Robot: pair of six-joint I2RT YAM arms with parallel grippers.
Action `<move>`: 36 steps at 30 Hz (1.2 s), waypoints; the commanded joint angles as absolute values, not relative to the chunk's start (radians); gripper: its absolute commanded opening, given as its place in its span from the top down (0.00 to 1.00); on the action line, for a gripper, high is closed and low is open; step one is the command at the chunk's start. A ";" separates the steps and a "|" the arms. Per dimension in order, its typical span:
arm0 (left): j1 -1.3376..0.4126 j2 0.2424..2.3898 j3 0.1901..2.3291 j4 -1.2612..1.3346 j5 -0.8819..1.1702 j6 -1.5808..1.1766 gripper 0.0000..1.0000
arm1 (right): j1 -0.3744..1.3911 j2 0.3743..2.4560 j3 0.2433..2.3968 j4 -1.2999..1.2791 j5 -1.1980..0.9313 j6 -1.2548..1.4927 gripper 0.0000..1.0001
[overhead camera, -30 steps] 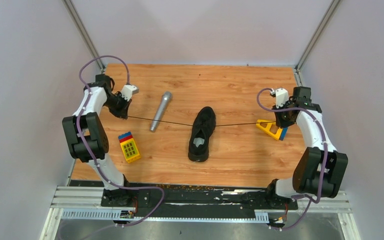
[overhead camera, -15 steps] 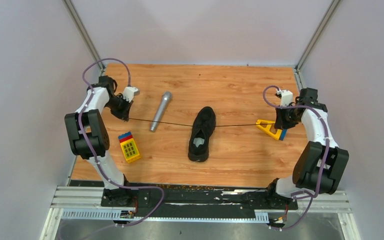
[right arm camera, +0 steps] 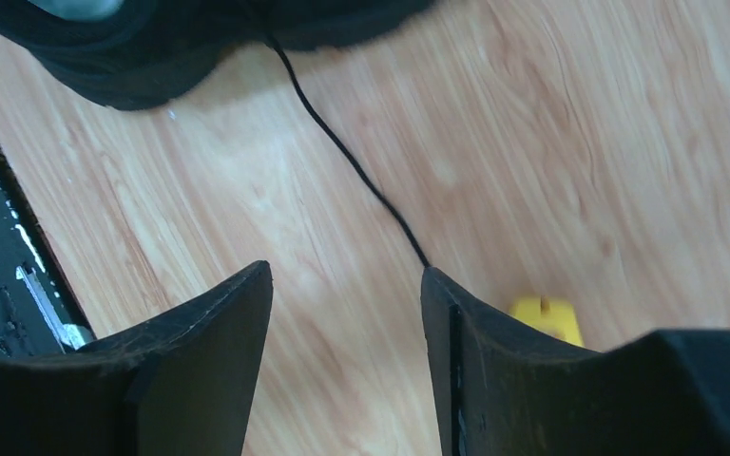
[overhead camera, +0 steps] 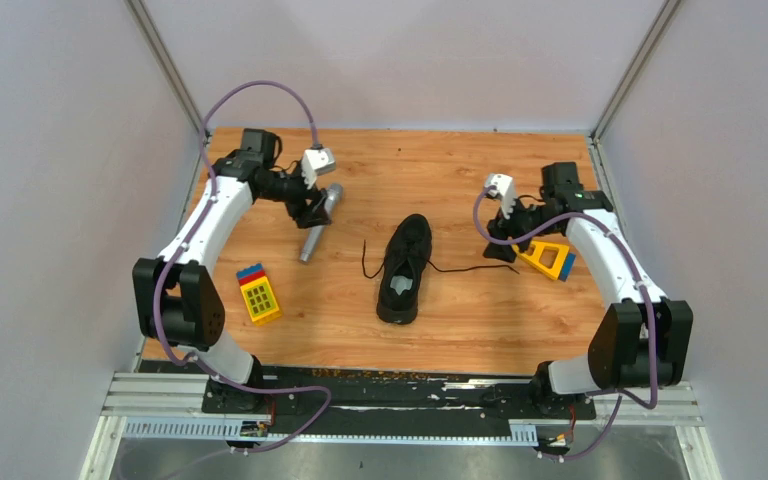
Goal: Tie the shoes
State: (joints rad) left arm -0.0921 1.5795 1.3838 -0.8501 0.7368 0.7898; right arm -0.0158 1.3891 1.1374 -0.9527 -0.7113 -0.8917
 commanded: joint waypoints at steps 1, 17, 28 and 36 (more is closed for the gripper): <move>-0.208 1.648 1.459 -0.728 0.882 0.559 0.23 | 0.147 1.488 1.217 -0.854 -0.795 -0.926 0.42; -0.471 1.980 1.552 -0.868 0.888 1.171 0.27 | 0.367 1.845 1.310 -0.778 -0.823 -1.015 0.43; -0.531 2.029 1.550 -0.821 0.839 1.107 0.51 | 0.417 1.924 1.335 -0.774 -0.820 -0.977 0.67; -0.471 1.923 1.484 -0.815 0.706 0.986 0.99 | 0.387 1.788 1.303 -0.778 -0.678 -0.858 1.00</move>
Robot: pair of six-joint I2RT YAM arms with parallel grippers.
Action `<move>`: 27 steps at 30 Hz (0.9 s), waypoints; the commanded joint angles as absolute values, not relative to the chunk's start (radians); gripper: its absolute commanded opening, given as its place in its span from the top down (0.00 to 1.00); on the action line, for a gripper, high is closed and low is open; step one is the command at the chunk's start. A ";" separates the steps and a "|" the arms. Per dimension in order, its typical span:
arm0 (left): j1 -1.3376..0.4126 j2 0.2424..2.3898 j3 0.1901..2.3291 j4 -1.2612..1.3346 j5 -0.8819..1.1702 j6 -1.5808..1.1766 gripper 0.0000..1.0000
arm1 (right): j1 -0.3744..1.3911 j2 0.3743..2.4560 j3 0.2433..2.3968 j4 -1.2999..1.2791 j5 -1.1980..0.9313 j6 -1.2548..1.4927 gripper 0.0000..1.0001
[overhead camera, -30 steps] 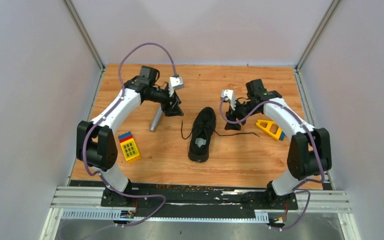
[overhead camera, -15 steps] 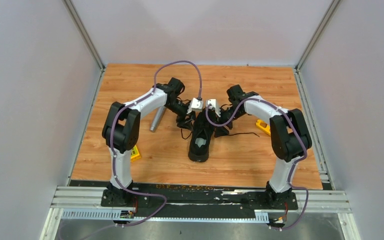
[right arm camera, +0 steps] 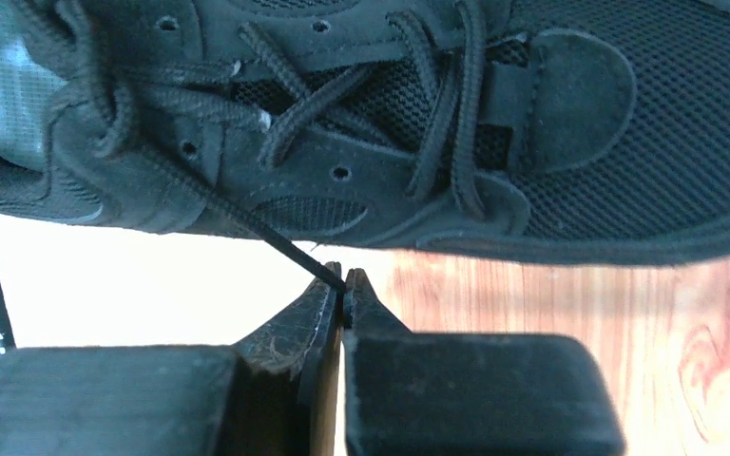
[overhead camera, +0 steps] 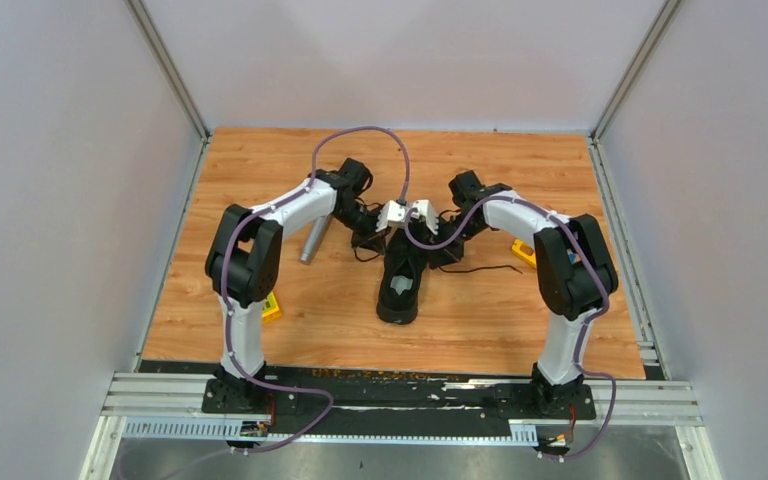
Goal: Tie the shoes
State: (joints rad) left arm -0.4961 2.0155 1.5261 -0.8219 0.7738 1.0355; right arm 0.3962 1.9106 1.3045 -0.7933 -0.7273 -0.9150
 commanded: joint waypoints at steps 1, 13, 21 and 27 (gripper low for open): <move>-0.463 1.906 1.471 -0.815 0.698 0.987 1.00 | 0.384 1.760 1.292 -0.779 -0.665 -0.853 1.00; -0.424 1.774 1.352 -0.723 0.515 0.814 1.00 | 0.327 1.696 1.219 -0.786 -0.516 -0.740 1.00; -0.395 1.775 1.298 -0.638 0.346 0.748 1.00 | 0.244 1.683 1.161 -0.778 -0.478 -0.776 1.00; -0.385 1.781 1.300 -0.611 0.313 0.697 1.00 | 0.266 1.750 1.231 -0.795 -0.516 -0.726 1.00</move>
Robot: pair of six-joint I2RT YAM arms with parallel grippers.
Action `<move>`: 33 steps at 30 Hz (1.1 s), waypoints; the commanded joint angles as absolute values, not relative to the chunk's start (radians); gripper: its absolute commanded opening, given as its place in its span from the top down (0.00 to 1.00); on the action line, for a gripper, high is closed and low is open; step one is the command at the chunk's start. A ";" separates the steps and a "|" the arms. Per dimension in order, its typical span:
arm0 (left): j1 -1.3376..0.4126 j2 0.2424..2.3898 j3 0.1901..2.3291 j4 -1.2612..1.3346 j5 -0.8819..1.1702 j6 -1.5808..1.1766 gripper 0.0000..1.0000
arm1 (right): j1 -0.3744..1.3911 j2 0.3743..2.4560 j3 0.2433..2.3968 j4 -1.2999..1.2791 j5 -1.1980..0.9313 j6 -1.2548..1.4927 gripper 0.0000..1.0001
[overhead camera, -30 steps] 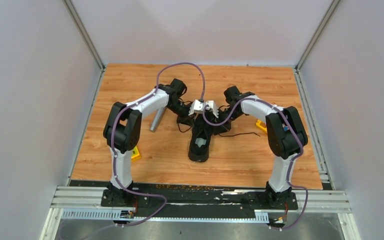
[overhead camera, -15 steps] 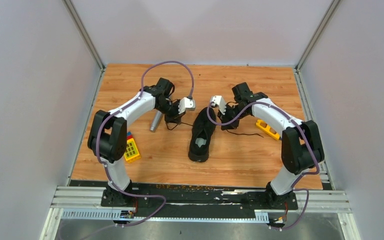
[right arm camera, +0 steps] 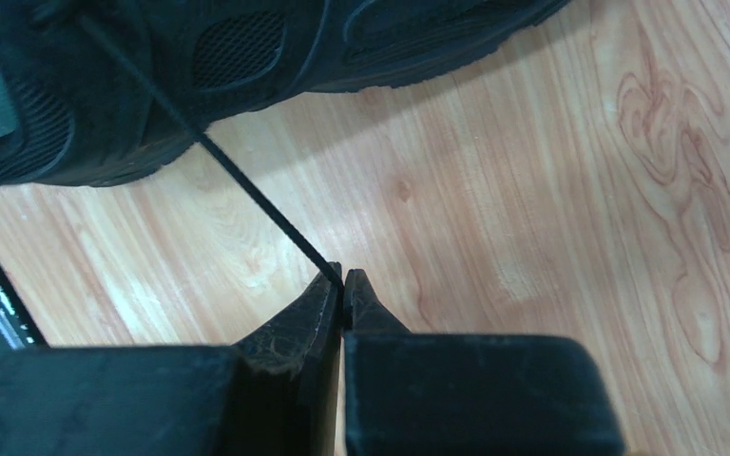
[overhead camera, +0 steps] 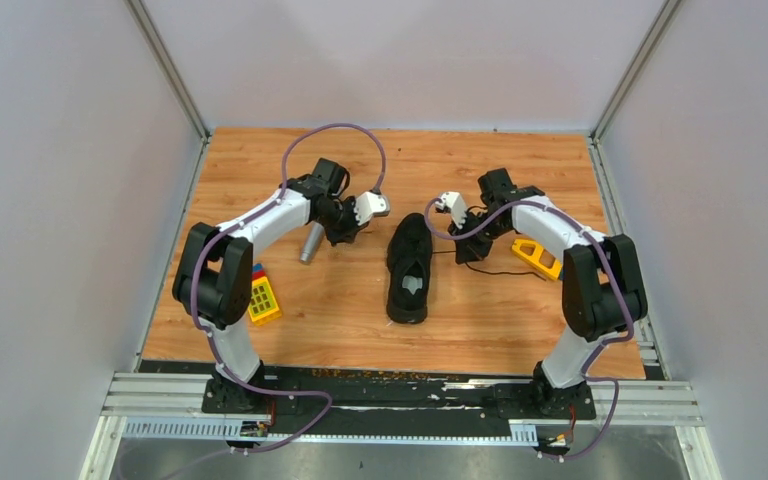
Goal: Tie the shoes
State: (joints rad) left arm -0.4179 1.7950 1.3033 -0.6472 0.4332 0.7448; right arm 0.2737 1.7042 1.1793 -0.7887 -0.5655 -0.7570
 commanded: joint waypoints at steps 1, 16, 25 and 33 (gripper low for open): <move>-0.383 1.774 1.298 -0.608 0.311 0.693 1.00 | 0.266 1.755 1.240 -0.793 -0.517 -0.719 1.00; -0.372 1.622 1.342 -0.532 0.483 0.272 0.54 | 0.290 1.733 1.356 -0.883 -0.582 -0.567 0.72; -0.404 1.760 1.529 -0.436 0.612 -0.064 0.32 | 0.244 1.657 1.469 -0.900 -0.740 -0.345 0.38; -0.443 1.892 1.617 -0.518 0.859 -0.028 0.34 | 0.246 1.930 1.656 -0.842 -0.839 -0.119 0.39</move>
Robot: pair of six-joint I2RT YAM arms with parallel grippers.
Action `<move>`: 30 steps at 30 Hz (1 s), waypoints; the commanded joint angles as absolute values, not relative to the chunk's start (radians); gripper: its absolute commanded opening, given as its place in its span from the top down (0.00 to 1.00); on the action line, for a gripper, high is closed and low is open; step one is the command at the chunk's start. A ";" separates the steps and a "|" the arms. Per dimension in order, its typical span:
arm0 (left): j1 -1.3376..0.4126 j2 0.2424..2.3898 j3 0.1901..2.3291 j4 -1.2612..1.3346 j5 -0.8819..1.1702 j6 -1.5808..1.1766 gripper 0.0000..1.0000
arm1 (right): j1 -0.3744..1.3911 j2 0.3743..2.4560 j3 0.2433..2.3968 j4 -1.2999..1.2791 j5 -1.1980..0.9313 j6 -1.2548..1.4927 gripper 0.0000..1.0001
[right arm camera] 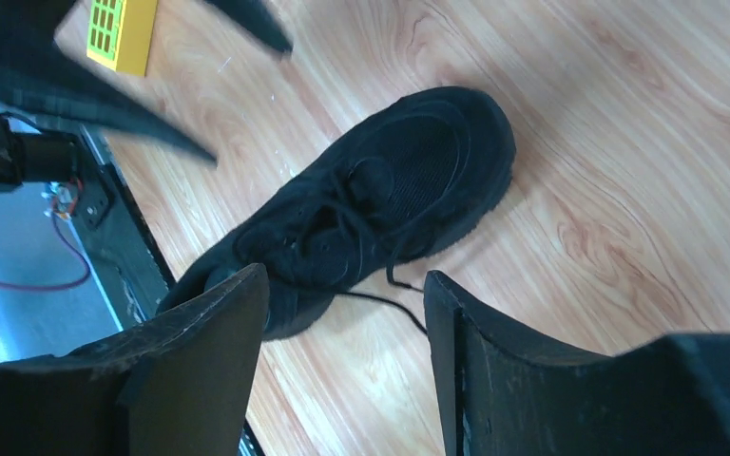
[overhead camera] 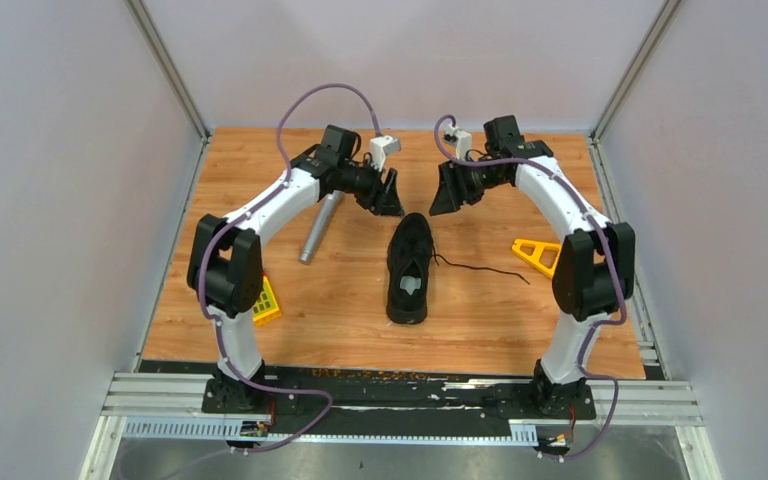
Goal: Tie the shoes
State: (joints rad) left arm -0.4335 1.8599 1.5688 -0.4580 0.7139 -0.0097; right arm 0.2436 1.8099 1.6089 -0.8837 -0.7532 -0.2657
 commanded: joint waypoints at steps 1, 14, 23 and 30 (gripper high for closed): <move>-0.443 1.894 1.626 -0.548 0.846 -0.010 0.35 | 0.247 1.956 1.656 -0.827 -0.834 -0.092 0.39; -0.443 1.812 1.607 -0.672 0.722 0.130 0.36 | 0.252 2.021 1.569 -0.763 -0.837 0.067 0.58; -0.443 1.785 1.615 -0.712 0.674 0.189 0.35 | 0.253 2.069 1.581 -0.738 -0.879 0.070 0.63; -0.443 1.785 1.612 -0.743 0.661 0.212 0.35 | 0.252 2.081 1.613 -0.736 -0.895 0.064 0.91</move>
State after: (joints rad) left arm -0.4461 1.8420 1.5890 -0.7235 0.6655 0.1715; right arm 0.2462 2.0789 1.5604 -0.7650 -0.8497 0.0601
